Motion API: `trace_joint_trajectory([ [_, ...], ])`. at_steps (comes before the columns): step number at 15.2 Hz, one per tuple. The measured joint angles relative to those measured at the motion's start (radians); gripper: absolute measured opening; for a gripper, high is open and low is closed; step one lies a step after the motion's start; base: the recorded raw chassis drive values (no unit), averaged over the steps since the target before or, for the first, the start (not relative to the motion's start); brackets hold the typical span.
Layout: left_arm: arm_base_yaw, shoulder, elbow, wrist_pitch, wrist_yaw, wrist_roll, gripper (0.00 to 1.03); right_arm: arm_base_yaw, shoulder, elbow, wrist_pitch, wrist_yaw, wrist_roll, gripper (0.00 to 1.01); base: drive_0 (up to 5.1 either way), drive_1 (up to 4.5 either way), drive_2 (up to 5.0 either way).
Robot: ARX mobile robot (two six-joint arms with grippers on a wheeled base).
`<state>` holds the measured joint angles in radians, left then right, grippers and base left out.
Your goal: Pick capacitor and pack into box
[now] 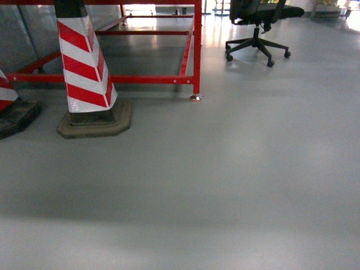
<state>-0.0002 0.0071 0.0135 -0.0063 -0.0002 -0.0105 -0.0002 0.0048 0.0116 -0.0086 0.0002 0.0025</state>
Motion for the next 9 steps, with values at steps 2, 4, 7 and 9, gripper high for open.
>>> trace_joint_trajectory([
  [2, 0.000, 0.000, 0.000, -0.001, 0.000, 0.000, 0.44, 0.000, 0.000, 0.000, 0.002, 0.000, 0.000, 0.98, -5.0, 2.50, 2.5],
  [4, 0.000, 0.000, 0.000, 0.001, 0.000, 0.000, 0.44, 0.000, 0.000, 0.000, 0.005, 0.000, 0.000, 0.98, -5.0, 2.50, 2.5],
  [7, 0.000, 0.000, 0.000, 0.000, 0.000, 0.000, 0.44, 0.000, 0.000, 0.000, -0.003, 0.000, 0.000, 0.98, -5.0, 2.46, 2.5],
  [9, 0.000, 0.000, 0.000, 0.002, 0.000, 0.000, 0.44, 0.000, 0.000, 0.000, 0.003, 0.001, 0.000, 0.98, -5.0, 2.41, 2.4],
])
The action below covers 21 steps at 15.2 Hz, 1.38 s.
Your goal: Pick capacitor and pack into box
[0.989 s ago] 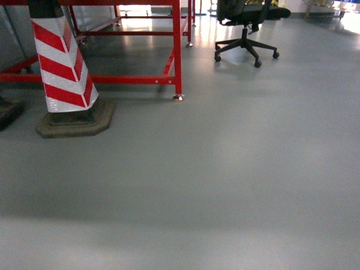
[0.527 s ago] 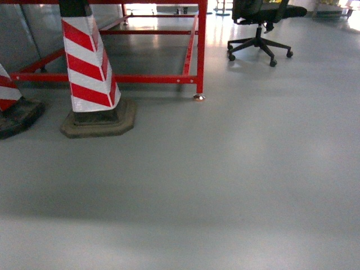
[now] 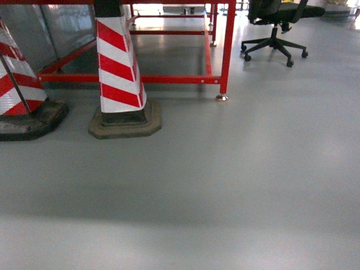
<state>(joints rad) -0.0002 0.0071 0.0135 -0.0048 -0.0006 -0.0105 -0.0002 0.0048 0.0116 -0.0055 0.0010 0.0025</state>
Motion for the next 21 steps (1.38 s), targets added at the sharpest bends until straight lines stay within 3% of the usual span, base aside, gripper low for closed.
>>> trace_joint_trajectory([
  [11, 0.000, 0.000, 0.000, -0.001, 0.000, 0.000, 0.44, 0.000, 0.000, 0.000, 0.003, -0.001, 0.000, 0.98, -5.0, 2.48, 2.5],
  [19, 0.000, 0.000, 0.000, -0.002, -0.001, 0.000, 0.44, 0.000, 0.000, 0.000, 0.001, -0.004, 0.000, 0.98, 0.0, 0.00, 0.0],
  [21, 0.000, 0.000, 0.000, 0.002, -0.001, 0.000, 0.44, 0.000, 0.000, 0.000, 0.004, -0.003, 0.000, 0.98, 0.0, 4.19, -4.2],
])
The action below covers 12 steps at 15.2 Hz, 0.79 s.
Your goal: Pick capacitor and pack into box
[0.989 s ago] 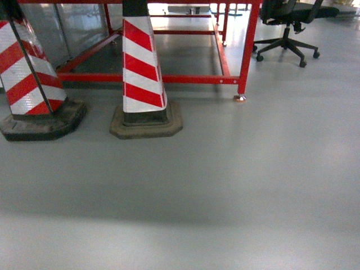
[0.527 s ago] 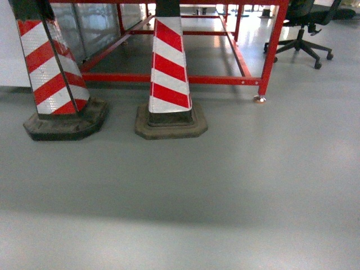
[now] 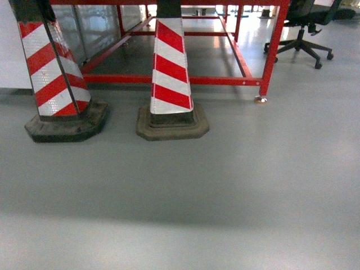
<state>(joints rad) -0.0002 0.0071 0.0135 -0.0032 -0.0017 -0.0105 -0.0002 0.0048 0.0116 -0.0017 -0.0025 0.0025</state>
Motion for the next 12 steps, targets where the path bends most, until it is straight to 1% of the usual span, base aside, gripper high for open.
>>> trace_joint_trajectory([
  [12, 0.000, 0.000, 0.000, -0.001, 0.002, 0.000, 0.44, 0.000, 0.000, 0.000, -0.005, 0.003, 0.000, 0.98, 0.0, 4.18, -4.1],
])
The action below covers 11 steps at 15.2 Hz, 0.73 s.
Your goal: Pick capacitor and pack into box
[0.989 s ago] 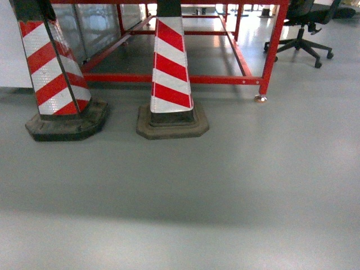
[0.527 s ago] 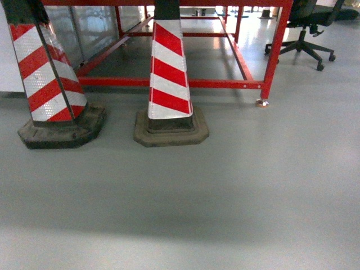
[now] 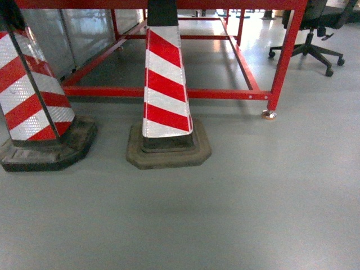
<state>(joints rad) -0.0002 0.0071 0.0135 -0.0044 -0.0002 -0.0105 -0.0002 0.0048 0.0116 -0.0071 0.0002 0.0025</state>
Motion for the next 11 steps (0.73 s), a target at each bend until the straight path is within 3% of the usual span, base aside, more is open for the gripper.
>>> trace_joint_trajectory([
  [10, 0.000, 0.000, 0.000, -0.002, -0.001, 0.000, 0.44, 0.000, 0.000, 0.000, 0.004, 0.000, 0.000, 0.98, -0.1, 4.05, -4.2],
  [11, 0.000, 0.000, 0.000, -0.002, 0.001, 0.000, 0.44, 0.000, 0.000, 0.000, 0.000, 0.000, 0.000, 0.98, 0.0, 0.00, 0.0],
])
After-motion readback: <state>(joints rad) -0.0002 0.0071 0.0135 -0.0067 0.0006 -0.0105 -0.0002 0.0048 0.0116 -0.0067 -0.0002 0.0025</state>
